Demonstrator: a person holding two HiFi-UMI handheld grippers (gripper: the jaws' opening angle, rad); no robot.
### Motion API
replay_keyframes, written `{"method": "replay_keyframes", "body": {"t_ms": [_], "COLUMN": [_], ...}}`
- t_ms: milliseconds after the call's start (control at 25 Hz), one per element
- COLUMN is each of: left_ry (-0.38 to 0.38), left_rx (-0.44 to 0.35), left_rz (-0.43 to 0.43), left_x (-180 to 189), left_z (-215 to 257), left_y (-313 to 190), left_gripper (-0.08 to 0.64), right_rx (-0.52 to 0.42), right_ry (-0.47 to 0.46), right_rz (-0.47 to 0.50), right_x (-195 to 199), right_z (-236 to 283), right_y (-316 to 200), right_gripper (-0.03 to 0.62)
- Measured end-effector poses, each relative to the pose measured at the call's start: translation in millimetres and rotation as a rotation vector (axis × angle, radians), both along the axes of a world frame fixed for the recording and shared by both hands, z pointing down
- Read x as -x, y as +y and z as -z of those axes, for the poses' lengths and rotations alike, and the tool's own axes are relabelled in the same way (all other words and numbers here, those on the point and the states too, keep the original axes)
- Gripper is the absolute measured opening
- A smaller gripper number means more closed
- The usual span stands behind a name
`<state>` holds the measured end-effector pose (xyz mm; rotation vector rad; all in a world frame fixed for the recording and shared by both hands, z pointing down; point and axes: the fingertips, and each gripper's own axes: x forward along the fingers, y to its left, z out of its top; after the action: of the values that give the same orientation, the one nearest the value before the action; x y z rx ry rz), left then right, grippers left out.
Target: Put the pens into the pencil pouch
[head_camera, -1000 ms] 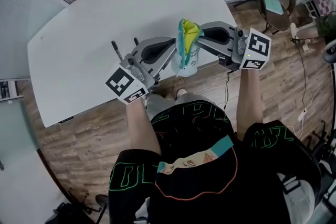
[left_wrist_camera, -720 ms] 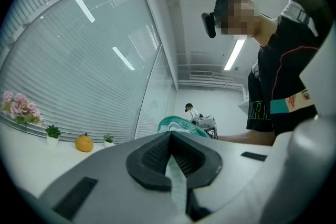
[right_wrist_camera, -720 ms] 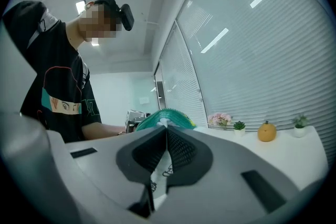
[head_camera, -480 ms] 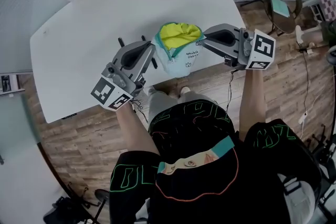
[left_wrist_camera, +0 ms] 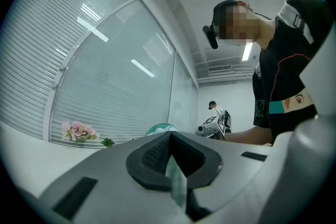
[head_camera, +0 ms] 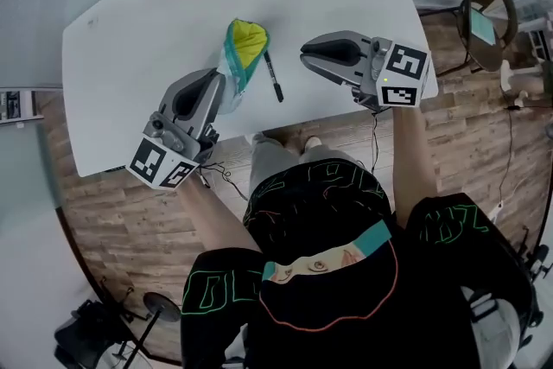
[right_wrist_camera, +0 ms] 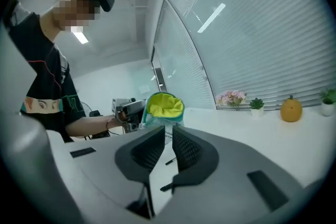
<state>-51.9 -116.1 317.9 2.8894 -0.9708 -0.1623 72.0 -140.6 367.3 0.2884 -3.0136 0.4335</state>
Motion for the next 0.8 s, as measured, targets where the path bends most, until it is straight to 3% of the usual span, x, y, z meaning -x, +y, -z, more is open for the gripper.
{"method": "replay_keyframes", "body": {"t_ms": [200, 440, 560, 720, 800], "left_ry": [-0.018, 0.004, 0.004, 0.015, 0.022], "left_rx": [0.029, 0.053, 0.069, 0.088, 0.103], "left_rz": [0.061, 0.085, 0.093, 0.092, 0.091], "left_x": [30.7, 59.4, 72.1, 85.3, 93.6], "left_z": [-12.3, -26.1, -32.0, -39.9, -45.0], "left_y": [4.4, 12.3, 15.4, 11.0, 8.2], "left_gripper": [-0.002, -0.002, -0.002, -0.002, -0.002], "right_rx": [0.036, 0.128, 0.195, 0.28, 0.342], "right_ry": [0.227, 0.369, 0.461, 0.624, 0.681], "right_rz": [-0.107, -0.214, -0.265, -0.291, -0.302], "right_x": [37.3, 65.2, 72.5, 80.7, 88.3], "right_z": [-39.5, -73.2, -94.8, -129.6, -146.7], "right_y": [-30.6, -55.3, -65.5, -79.0, -85.3], "right_gripper": [0.026, 0.026, 0.048, 0.125, 0.127]}}
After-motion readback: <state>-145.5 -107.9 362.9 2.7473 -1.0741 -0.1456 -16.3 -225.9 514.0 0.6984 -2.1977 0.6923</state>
